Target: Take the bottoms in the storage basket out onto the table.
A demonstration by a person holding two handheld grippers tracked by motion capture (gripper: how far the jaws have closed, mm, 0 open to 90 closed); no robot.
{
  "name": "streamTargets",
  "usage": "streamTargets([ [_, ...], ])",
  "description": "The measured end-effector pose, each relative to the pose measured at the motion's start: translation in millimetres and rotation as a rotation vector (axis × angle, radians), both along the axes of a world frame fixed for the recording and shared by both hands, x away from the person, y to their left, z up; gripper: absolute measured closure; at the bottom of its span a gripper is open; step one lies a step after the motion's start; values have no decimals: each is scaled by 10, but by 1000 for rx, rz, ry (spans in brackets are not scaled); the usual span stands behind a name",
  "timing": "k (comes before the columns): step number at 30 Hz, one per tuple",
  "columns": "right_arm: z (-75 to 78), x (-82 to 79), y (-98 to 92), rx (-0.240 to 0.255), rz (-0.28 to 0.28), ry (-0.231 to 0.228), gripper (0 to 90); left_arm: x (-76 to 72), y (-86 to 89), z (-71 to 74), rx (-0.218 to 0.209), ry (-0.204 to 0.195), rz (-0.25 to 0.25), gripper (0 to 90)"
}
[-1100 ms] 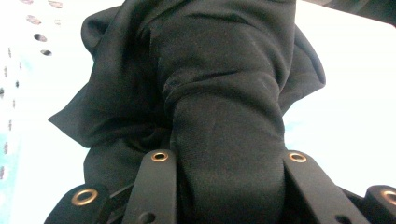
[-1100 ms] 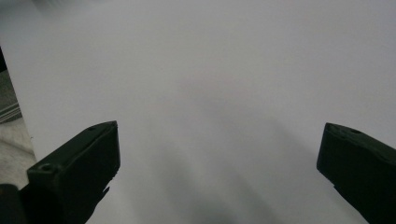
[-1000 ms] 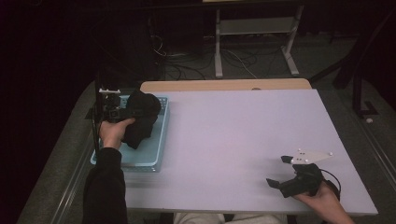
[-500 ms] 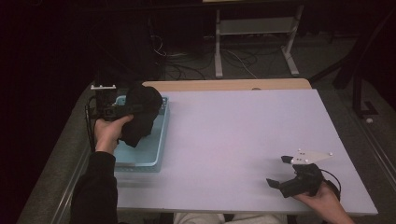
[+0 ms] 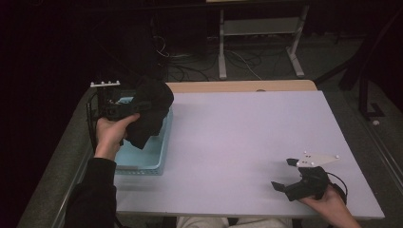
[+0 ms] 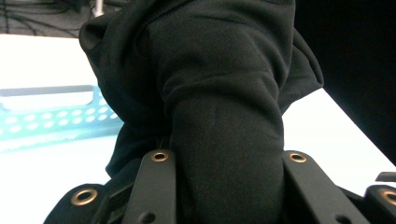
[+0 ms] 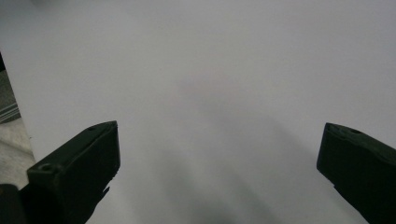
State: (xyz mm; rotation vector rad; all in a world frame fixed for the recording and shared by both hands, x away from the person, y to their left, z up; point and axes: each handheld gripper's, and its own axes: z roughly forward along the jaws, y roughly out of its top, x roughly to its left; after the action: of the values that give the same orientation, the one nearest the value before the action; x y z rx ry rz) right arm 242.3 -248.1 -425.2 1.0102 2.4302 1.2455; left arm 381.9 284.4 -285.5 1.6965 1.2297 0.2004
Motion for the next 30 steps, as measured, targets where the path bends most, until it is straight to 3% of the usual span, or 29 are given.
streamTargets([
  [11, 6, -2, -3, 2, -1, -4, 0, -87, -198, 309, -1, -72, -79, 692],
  [30, 18, -8, -11, 5, -1, -8, 0, -134, -601, 563, 3, -143, -184, 692],
])
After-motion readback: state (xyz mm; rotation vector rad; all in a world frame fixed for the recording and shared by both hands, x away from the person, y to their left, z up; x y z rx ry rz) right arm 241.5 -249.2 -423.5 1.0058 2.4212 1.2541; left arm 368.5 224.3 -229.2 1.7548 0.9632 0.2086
